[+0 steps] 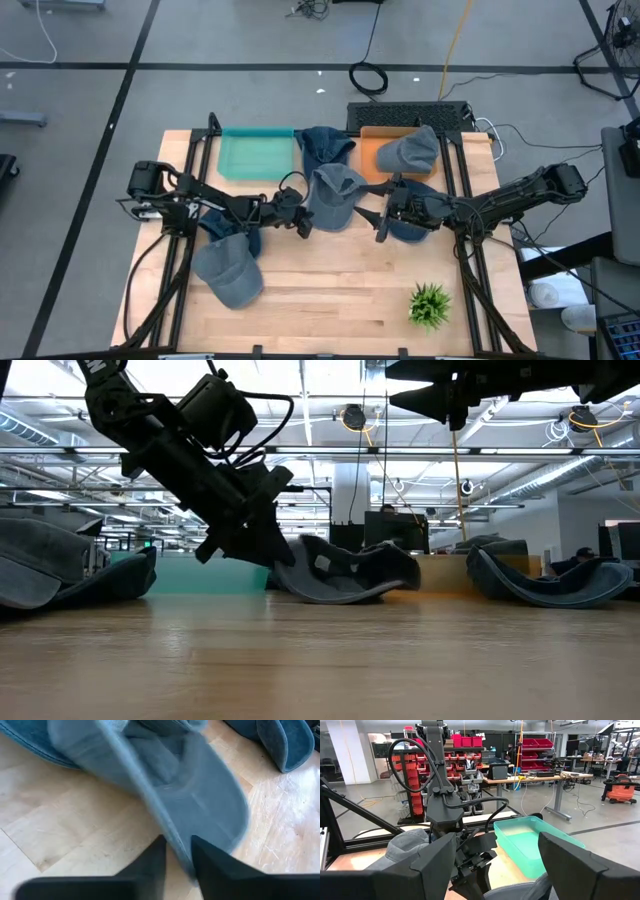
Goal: Pick & Place hat
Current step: Put the top gray cap into the orange bin
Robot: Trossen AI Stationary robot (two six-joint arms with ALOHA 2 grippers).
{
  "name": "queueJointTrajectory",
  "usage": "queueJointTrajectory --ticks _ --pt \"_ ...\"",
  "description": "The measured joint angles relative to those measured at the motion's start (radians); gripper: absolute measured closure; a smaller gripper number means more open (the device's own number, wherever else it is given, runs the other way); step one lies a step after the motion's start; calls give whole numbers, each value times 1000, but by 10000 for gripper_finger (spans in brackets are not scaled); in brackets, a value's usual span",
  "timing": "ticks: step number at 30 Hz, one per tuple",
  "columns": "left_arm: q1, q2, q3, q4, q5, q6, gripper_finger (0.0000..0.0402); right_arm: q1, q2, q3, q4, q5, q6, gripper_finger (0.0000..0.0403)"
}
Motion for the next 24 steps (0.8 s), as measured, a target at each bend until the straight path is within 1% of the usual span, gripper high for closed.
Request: queueJointTrajectory --ticks 3,4,9,15,17,24 --pt "0 0 0 7 2 4 378 0 0 0 0 0 0 133" --pt "-1 -2 1 11 4 11 386 0 0 0 0 0 0 133" --pt "-6 -5 1 6 27 18 387 0 0 0 0 0 0 133" --pt "-23 -25 0 -13 30 46 391 0 0 0 9 0 0 133" --pt "-25 -32 0 -22 25 53 392 0 0 0 8 0 0 133" --pt "-25 -111 -2 -147 -30 81 392 0 0 0 8 0 0 133"
